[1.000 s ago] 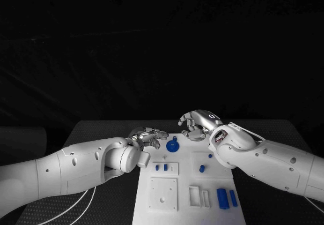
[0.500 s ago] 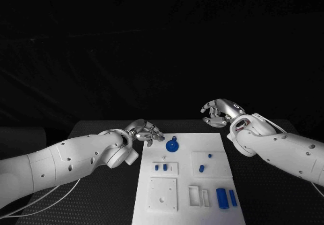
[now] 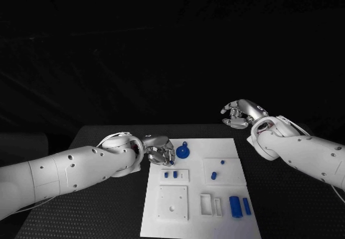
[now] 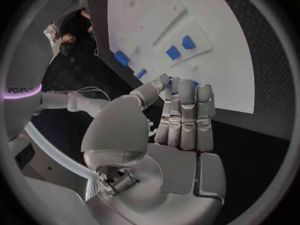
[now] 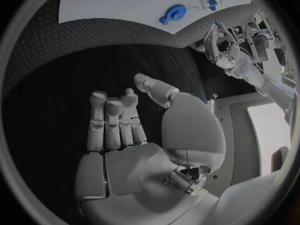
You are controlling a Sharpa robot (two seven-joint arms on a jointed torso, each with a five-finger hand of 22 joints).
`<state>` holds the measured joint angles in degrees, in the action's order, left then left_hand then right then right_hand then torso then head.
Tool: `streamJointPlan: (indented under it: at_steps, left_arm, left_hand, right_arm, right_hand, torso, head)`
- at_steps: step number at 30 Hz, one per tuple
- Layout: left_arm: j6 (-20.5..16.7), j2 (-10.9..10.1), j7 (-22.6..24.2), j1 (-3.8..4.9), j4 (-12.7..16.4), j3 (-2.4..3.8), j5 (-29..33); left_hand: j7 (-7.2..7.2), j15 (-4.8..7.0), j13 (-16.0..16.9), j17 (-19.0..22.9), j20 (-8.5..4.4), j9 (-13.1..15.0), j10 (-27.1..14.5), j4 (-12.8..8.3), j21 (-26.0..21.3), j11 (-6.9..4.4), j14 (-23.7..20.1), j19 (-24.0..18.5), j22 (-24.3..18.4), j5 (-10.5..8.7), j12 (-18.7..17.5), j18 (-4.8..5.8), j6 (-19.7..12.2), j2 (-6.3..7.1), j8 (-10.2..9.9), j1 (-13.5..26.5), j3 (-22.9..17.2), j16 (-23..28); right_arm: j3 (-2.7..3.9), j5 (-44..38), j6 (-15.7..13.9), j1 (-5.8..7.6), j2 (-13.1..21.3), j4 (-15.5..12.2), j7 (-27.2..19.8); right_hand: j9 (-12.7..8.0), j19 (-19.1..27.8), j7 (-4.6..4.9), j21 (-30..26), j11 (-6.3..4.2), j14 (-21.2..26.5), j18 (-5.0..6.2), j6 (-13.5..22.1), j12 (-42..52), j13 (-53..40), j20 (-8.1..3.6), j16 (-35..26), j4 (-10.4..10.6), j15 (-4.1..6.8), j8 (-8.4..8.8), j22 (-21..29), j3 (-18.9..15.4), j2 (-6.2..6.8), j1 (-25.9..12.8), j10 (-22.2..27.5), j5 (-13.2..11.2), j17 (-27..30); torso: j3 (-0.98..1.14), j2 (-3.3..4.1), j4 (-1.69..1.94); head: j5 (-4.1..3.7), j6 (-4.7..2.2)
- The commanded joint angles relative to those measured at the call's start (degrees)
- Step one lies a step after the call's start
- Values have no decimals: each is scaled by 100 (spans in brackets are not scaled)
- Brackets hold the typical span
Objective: Assemble the parts on the task board
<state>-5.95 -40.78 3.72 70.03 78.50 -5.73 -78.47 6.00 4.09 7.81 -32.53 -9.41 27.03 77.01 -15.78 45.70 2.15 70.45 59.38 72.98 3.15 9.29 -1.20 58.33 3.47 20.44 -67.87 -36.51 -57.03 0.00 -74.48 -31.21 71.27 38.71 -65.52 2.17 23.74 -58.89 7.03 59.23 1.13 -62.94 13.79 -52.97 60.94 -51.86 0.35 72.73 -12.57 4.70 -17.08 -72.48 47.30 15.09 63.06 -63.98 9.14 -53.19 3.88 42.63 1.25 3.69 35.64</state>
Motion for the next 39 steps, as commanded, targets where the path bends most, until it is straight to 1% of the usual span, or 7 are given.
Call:
streamJointPlan:
  at_steps: [1,5,10,21,31,36,39]
  left_arm:
    - [228,21,-13,16,45,-3,-986]
    - [204,57,-56,16,44,-20,-1224]
    - [124,85,-150,16,21,-81,-1320]
    - [-45,211,-387,16,-78,-91,-1591]
    - [-295,296,-567,16,-211,-97,-1592]
    - [-335,381,-610,14,-283,-175,-1588]
    - [-347,416,-603,12,-318,-199,-1572]
  left_hand:
    - [-4,10,2,-9,-20,16,10,-28,31,-1,12,13,8,8,-23,-383,34,9,24,-25,1,27]
    - [-6,12,8,-15,-23,14,16,-24,33,-3,18,19,12,6,-28,-383,42,21,25,-34,-4,30]
    - [-8,14,13,-20,-25,12,21,-19,35,-4,24,25,15,6,-33,-383,47,28,26,-39,-9,32]
    - [-9,16,23,-32,-28,7,32,2,39,-6,36,38,22,7,-43,-381,57,45,25,-41,-16,36]
    - [-13,20,34,-45,-32,3,47,21,45,-11,49,49,31,8,-51,-381,70,61,26,-46,-28,36]
    - [-14,22,40,-53,-34,-1,52,40,47,-12,54,55,35,9,-59,-380,75,74,25,-43,-35,38]
    - [-14,22,43,-57,-36,-3,55,53,48,-12,56,59,38,10,-64,-380,76,78,24,-42,-41,40]
  right_arm:
    - [9,233,-54,5,5,29,-147]
    - [15,247,-58,8,6,27,-159]
    - [19,247,-49,10,13,-2,-157]
    - [24,247,-49,12,21,-48,-161]
    - [26,242,-47,12,26,-59,-159]
    - [27,242,-34,13,19,-62,-157]
    - [27,242,-34,13,12,-61,-158]
  right_hand:
    - [-6,44,64,-36,7,44,121,24,-32,10,18,-39,-17,8,36,7,24,-8,34,59,39,8]
    - [-7,49,66,-39,9,49,121,27,-35,14,22,-41,-17,6,36,7,19,-12,29,64,41,11]
    - [-7,52,67,-41,10,53,121,27,-36,17,25,-43,-18,5,36,7,15,-15,25,67,42,13]
    - [-8,57,68,-43,11,57,121,27,-36,21,31,-43,-17,3,35,6,6,-21,17,71,45,16]
    - [-8,58,68,-44,11,58,121,27,-36,23,32,-43,-16,2,34,5,2,-22,13,71,45,17]
    - [-8,60,69,-45,12,60,121,28,-36,25,34,-43,-18,2,34,5,-1,-21,12,73,46,18]
    - [-8,62,69,-45,12,62,121,28,-36,26,35,-44,-19,2,35,5,-3,-21,12,74,47,18]
  torso:
    - [2,1,4]
    - [1,2,6]
    - [4,3,2]
    - [2,3,1]
    - [-1,1,5]
    - [0,3,4]
    - [-3,5,0]
  head:
    - [-14,34]
    - [-38,54]
    - [-45,76]
    - [-50,84]
    - [-44,81]
    - [-46,83]
    - [-52,85]
